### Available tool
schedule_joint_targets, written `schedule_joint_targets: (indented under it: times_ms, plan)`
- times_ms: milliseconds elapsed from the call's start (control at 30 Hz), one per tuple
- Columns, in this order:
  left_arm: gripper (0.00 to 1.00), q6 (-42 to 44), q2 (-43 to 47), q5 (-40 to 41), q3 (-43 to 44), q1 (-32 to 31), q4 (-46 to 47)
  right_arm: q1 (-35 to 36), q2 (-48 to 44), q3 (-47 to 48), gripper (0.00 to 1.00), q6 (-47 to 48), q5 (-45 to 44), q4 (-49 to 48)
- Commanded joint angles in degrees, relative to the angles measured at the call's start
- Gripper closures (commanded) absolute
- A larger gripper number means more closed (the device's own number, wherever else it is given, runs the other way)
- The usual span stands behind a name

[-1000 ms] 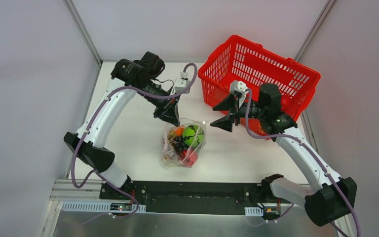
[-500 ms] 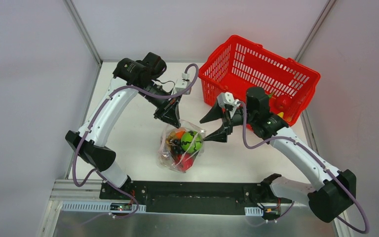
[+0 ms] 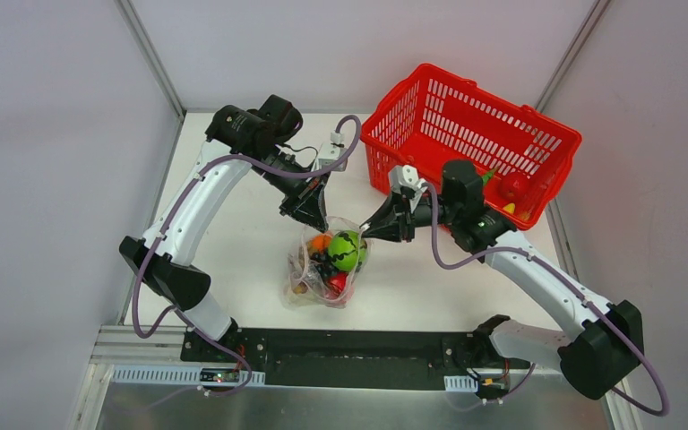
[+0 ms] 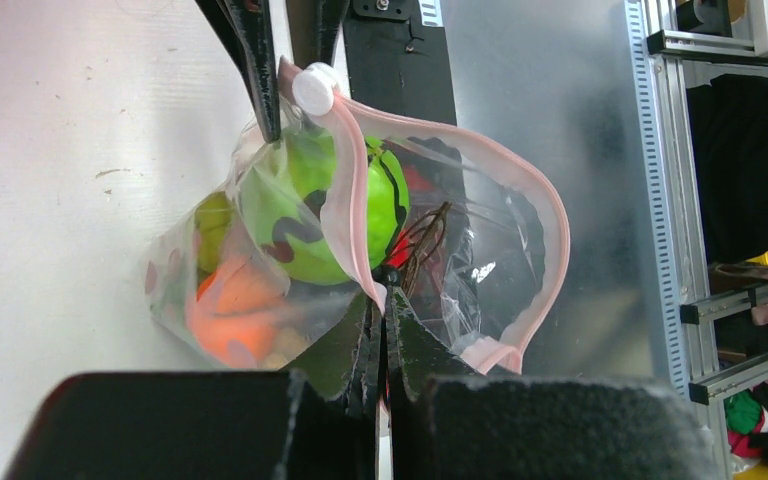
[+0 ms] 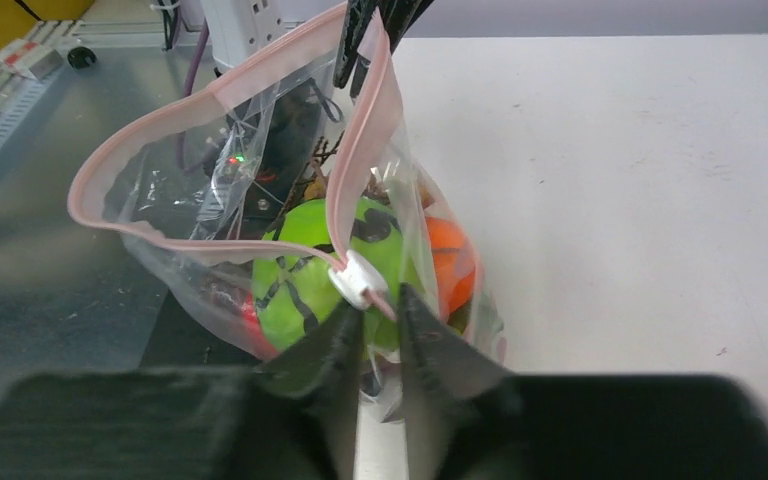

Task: Place the food in the zip-top bag and seal the zipper
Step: Zip the zipper food storage bag at the center of the board.

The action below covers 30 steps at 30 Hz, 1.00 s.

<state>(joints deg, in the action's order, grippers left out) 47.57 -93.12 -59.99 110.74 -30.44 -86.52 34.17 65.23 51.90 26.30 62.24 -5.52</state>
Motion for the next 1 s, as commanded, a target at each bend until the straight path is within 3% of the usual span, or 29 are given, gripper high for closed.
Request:
schedule_joint_targets:
  times_ms: [0,100,333,433,567,667,800,967]
  plan:
    - [1.00,1.56,0.35,-4.42,1.41,-0.60,-2.84,0.50,-0.32,-0.37,0.89,-0.98,0.07,-4.85]
    - [1.00,1.39,0.69,-3.63,1.37,-0.59,-2.84,0.48,-1.11,-1.01,1.00,-1.50,-1.68,-5.04]
    - [0.99,-5.17,2.55,0.43,0.00,-0.50,2.73,0.48,-4.44,-1.97,1.00,-5.19,-2.75,-7.54]
    - [0.89,-10.75,4.53,2.53,-2.07,-0.38,7.94,0.39,-5.45,-1.16,1.00,-7.93,-3.78,-7.70]
    - [0.53,-22.78,9.51,7.53,-6.54,0.29,22.58,0.09,-7.01,-0.65,1.00,-11.91,-8.79,-7.66]
    - [0.37,-32.79,15.09,13.68,-10.91,0.81,35.59,-0.75,-8.25,0.06,1.00,-15.67,-11.89,-7.57]
    - [0.26,-38.78,20.76,19.56,-14.51,0.82,45.77,-2.17,-8.79,2.06,1.00,-20.86,-13.68,-6.85]
    - [0.21,-42.64,21.87,19.63,-13.79,-0.14,48.09,-2.48,-9.54,4.61,1.00,-28.83,-14.99,-7.02]
